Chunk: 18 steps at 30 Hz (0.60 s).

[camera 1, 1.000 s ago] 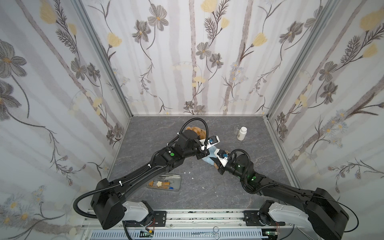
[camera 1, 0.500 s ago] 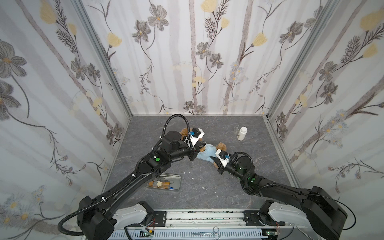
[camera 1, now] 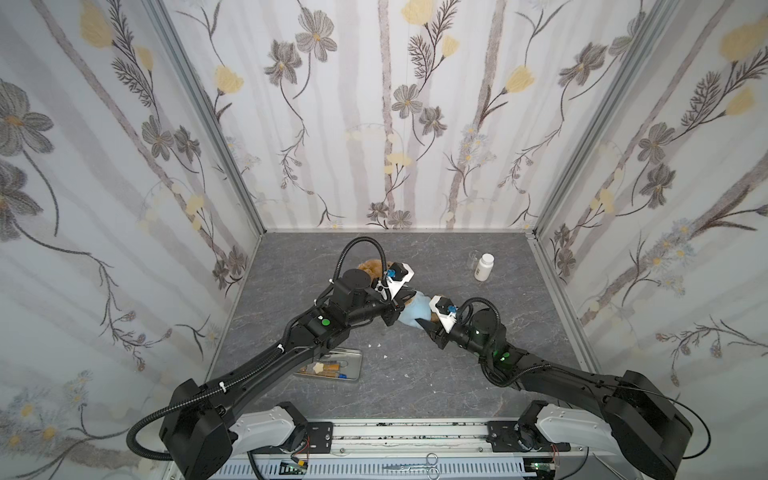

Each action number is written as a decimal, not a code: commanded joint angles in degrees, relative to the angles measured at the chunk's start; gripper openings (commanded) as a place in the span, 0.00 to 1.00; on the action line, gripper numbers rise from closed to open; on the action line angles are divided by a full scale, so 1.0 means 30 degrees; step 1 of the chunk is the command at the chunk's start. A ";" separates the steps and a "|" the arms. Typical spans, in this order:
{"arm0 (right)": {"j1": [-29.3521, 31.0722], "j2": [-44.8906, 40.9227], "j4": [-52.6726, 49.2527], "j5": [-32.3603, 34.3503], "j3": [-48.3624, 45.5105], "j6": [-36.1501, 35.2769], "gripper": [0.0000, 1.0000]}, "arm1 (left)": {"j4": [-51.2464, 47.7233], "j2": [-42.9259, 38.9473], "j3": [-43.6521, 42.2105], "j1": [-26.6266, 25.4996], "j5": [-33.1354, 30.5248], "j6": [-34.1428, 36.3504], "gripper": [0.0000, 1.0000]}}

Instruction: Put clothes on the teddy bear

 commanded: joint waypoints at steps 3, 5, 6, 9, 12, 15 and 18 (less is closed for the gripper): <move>-0.0186 -0.1521 -0.0296 0.2160 -0.1017 -0.1503 0.83 | 0.0968 0.0720 0.0114 -0.0344 -0.2477 -0.3945 0.00; -0.0222 -0.1649 -0.0351 0.1867 -0.0961 -0.2108 0.88 | 0.1008 0.1201 -0.0219 -0.0775 -0.2657 -0.4322 0.00; -0.0226 -0.1579 -0.0102 0.1257 -0.0951 -0.2251 0.90 | 0.1072 0.1305 -0.0409 -0.1048 -0.2759 -0.4201 0.00; -0.0160 -0.0770 0.1064 -0.1090 -0.0507 -0.2172 0.93 | 0.1336 0.1748 -0.0620 -0.1306 -0.2679 -0.4130 0.00; -0.0165 0.0350 0.2569 -0.1877 -0.0059 -0.1415 0.89 | 0.1624 0.2095 -0.0459 -0.1418 -0.2630 -0.4393 0.00; -0.0142 0.1739 0.4214 -0.2369 -0.0051 -0.0951 0.75 | 0.1970 0.2265 -0.0310 -0.1495 -0.2294 -0.4766 0.00; -0.0113 0.3146 0.6435 -0.2589 -0.0464 -0.0067 0.58 | 0.2368 0.2280 -0.0277 -0.1504 -0.1743 -0.5108 0.00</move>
